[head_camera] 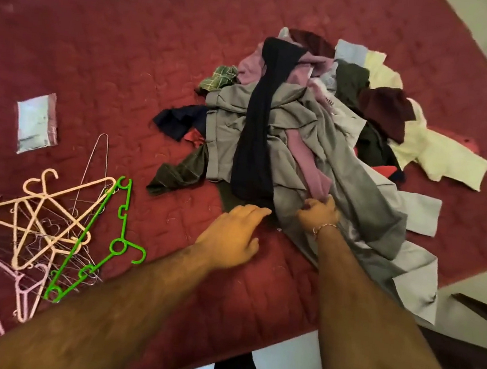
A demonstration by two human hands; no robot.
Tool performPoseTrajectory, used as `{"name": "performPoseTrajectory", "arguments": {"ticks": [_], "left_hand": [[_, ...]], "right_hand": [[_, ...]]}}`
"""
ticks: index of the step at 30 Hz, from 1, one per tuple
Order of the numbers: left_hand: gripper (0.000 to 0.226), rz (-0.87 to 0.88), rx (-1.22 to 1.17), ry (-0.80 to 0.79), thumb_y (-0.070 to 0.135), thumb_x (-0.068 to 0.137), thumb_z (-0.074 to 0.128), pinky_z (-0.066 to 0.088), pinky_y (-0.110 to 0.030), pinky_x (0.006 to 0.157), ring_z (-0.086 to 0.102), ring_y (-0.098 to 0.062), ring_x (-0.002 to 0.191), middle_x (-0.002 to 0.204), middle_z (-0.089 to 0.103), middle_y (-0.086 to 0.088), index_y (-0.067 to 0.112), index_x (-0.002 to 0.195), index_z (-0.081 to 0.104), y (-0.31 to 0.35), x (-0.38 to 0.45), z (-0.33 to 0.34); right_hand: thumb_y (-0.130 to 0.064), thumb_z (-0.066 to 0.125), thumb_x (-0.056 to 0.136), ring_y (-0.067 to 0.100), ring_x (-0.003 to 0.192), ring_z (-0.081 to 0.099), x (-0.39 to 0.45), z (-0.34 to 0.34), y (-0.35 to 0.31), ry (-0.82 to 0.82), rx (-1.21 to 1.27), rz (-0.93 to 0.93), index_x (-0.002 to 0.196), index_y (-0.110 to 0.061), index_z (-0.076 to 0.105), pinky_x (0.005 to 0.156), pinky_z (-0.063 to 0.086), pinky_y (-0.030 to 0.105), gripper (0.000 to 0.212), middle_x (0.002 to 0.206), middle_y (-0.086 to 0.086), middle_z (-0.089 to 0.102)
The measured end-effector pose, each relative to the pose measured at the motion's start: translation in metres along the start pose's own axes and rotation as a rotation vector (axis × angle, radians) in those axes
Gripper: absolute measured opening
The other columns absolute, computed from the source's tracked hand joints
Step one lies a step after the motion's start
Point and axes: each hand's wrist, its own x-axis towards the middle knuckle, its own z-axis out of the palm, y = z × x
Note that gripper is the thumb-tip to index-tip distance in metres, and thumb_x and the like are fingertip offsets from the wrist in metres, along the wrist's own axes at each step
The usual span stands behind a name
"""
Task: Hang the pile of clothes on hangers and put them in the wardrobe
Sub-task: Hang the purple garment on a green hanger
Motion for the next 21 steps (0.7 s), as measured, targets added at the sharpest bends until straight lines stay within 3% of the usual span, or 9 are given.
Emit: {"name": "performPoseTrajectory", "arguments": {"ticks": [3,6,8,9,11,14,17,19,21], "left_hand": [[0.07,-0.046,-0.055,0.007,0.035,0.088,0.052,0.045,-0.046,0.108,0.047,-0.024,0.134,0.149,0.048,-0.002,0.023,0.155,0.036,-0.018,0.002,0.003],[0.055,-0.236,-0.277,0.05,0.03,0.094,0.062,0.046,-0.038,0.106,0.056,-0.02,0.121,0.136,0.057,-0.003,0.019,0.146,0.049,-0.037,0.004,0.01],[0.031,-0.509,-0.665,0.071,0.026,0.099,0.066,0.05,-0.037,0.09,0.063,-0.017,0.098,0.115,0.066,-0.004,0.019,0.128,0.061,-0.036,0.012,0.004],[0.018,-0.622,-0.856,0.062,0.028,0.102,0.063,0.05,-0.036,0.079,0.065,-0.016,0.087,0.107,0.069,-0.006,0.02,0.119,0.064,-0.033,0.019,-0.004],[0.026,-0.744,-1.119,0.025,0.039,0.105,0.055,0.052,-0.033,0.071,0.069,-0.019,0.081,0.107,0.075,-0.013,0.018,0.113,0.068,-0.029,0.032,-0.028],[0.047,-0.738,-1.505,0.104,0.049,0.099,0.062,0.057,-0.044,0.096,0.071,-0.03,0.106,0.12,0.074,-0.016,0.009,0.124,0.069,-0.027,0.046,-0.065],[0.035,-0.708,-1.26,0.165,0.03,0.096,0.072,0.056,-0.053,0.098,0.069,-0.039,0.109,0.12,0.072,-0.022,0.005,0.121,0.069,-0.023,0.05,-0.084],[0.028,-0.646,-1.025,0.253,0.013,0.096,0.067,0.056,-0.055,0.095,0.068,-0.039,0.108,0.118,0.072,-0.021,0.003,0.122,0.068,-0.015,0.05,-0.092],[0.028,-0.535,-0.98,0.317,0.009,0.096,0.065,0.057,-0.045,0.088,0.067,-0.034,0.103,0.115,0.072,-0.016,0.004,0.124,0.068,-0.004,0.044,-0.112]], "right_hand": [[-0.032,0.073,0.092,0.034,0.146,0.037,0.012,-0.003,-0.003,-0.054,-0.046,-0.091,0.141,-0.007,0.056,0.118,0.03,0.038,0.058,0.161,0.016,0.035],[-0.007,0.076,0.09,0.012,0.11,0.067,-0.002,-0.003,-0.013,-0.072,0.348,-0.282,0.126,-0.005,0.067,0.099,0.047,0.034,0.037,0.127,0.015,0.064],[0.002,0.069,0.093,0.002,0.07,0.065,-0.029,-0.004,-0.029,-0.23,0.564,-0.398,0.112,-0.012,0.073,0.077,0.05,0.031,0.024,0.101,0.009,0.07],[0.002,0.067,0.094,0.005,0.062,0.06,-0.045,-0.007,-0.039,-0.325,0.639,-0.43,0.11,-0.011,0.074,0.069,0.05,0.027,0.022,0.093,0.005,0.072],[0.002,0.064,0.096,0.007,0.059,0.053,-0.079,-0.012,-0.062,-0.498,0.756,-0.5,0.113,-0.004,0.075,0.063,0.046,0.018,0.021,0.083,-0.004,0.075],[-0.006,0.066,0.097,0.009,0.063,0.052,-0.119,-0.016,-0.088,-0.7,0.673,-0.619,0.112,-0.001,0.076,0.064,0.045,0.02,0.019,0.098,0.008,0.078],[-0.017,0.068,0.097,0.023,0.071,0.052,-0.138,-0.014,-0.092,-0.735,0.697,-0.604,0.104,-0.005,0.079,0.062,0.041,0.028,0.018,0.097,0.013,0.075],[-0.025,0.07,0.091,0.025,0.065,0.048,-0.146,-0.014,-0.095,-0.528,0.937,-0.396,0.088,-0.009,0.08,0.06,0.038,0.03,0.02,0.083,0.01,0.071],[-0.037,0.069,0.093,0.018,0.066,0.055,-0.145,-0.011,-0.097,-0.31,1.176,-0.101,0.087,-0.014,0.075,0.063,0.042,0.029,0.025,0.092,0.009,0.072]]}}
